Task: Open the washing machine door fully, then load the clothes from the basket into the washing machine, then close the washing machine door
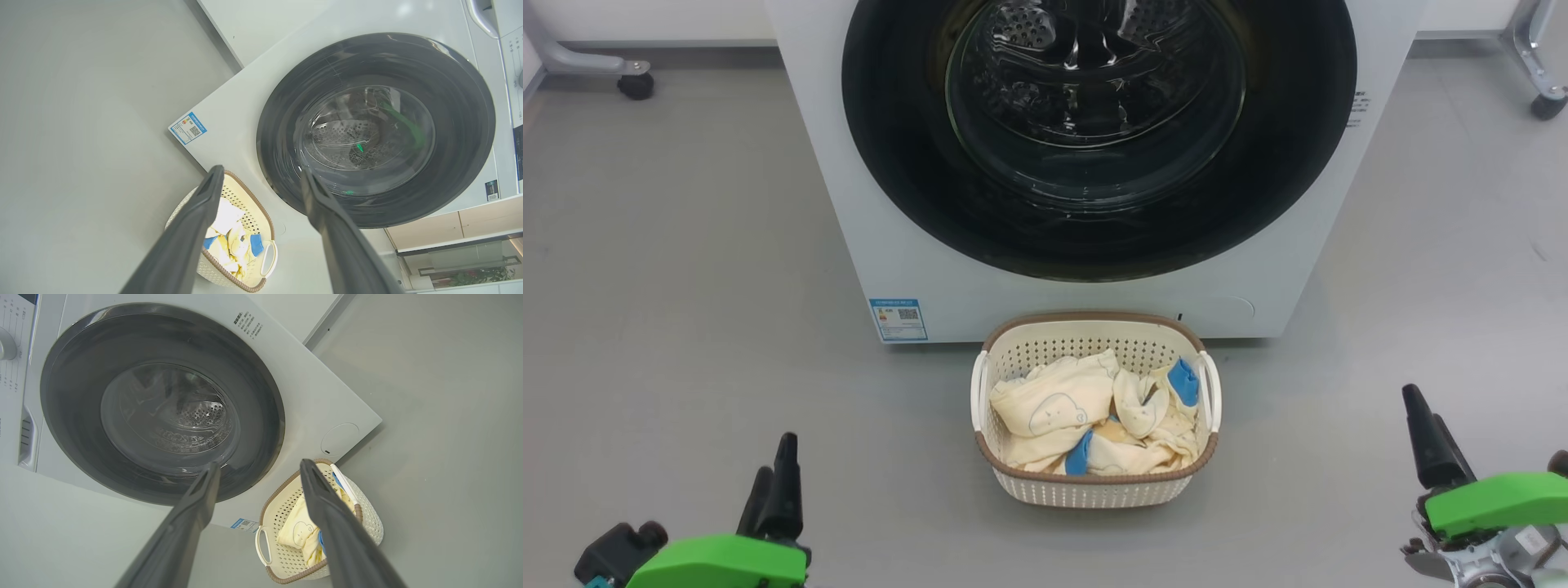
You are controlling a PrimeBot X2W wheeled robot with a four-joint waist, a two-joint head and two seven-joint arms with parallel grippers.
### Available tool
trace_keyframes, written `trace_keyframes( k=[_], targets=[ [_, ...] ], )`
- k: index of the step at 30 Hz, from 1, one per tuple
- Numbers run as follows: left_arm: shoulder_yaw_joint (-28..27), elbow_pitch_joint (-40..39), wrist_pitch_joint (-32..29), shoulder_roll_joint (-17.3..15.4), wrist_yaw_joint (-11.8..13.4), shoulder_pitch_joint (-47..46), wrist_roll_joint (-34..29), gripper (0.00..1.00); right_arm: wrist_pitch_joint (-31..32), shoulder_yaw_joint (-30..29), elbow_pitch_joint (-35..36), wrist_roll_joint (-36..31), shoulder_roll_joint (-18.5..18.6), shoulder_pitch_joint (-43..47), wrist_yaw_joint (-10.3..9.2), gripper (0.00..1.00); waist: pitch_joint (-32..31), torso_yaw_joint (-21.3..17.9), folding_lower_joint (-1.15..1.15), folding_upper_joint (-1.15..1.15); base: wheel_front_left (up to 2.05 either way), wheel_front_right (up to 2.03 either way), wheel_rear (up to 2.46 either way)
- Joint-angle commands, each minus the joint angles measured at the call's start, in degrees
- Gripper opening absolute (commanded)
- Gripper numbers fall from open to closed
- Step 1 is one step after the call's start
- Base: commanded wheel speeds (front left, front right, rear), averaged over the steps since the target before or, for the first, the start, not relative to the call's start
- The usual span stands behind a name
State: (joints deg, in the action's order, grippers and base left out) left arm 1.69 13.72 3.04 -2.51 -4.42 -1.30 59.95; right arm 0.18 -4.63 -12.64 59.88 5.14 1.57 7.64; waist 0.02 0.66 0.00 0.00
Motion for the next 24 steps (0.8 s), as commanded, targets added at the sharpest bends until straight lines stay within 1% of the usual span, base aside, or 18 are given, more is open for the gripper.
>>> trace_keyframes(
  k=[1, 13, 24],
  targets=[
    [-0.68, -2.47, 0.68, -1.09, 0.17, -3.27, -2.4, 1.0, -0.9, 0.72, 2.38, -2.39, 1.67, -3.4, -0.07, 1.0, -0.03, 0.02, 0.0, 0.0, 0.0, 0.0, 0.0],
    [0.96, -3.7, 2.73, -1.96, 1.25, -3.58, -15.26, 1.0, -2.49, 3.33, 3.32, -16.47, 3.51, -3.46, -0.09, 1.0, -0.17, 0.23, 0.0, 0.0, 0.0, 0.0, 0.0],
    [2.8, -4.02, 4.61, -2.4, 2.29, -3.89, -24.99, 1.0, -2.82, 6.59, 3.52, -25.48, 4.0, -3.56, -0.1, 1.0, -0.1, 0.55, 0.0, 0.0, 0.0, 0.0, 0.0]
  ],
)
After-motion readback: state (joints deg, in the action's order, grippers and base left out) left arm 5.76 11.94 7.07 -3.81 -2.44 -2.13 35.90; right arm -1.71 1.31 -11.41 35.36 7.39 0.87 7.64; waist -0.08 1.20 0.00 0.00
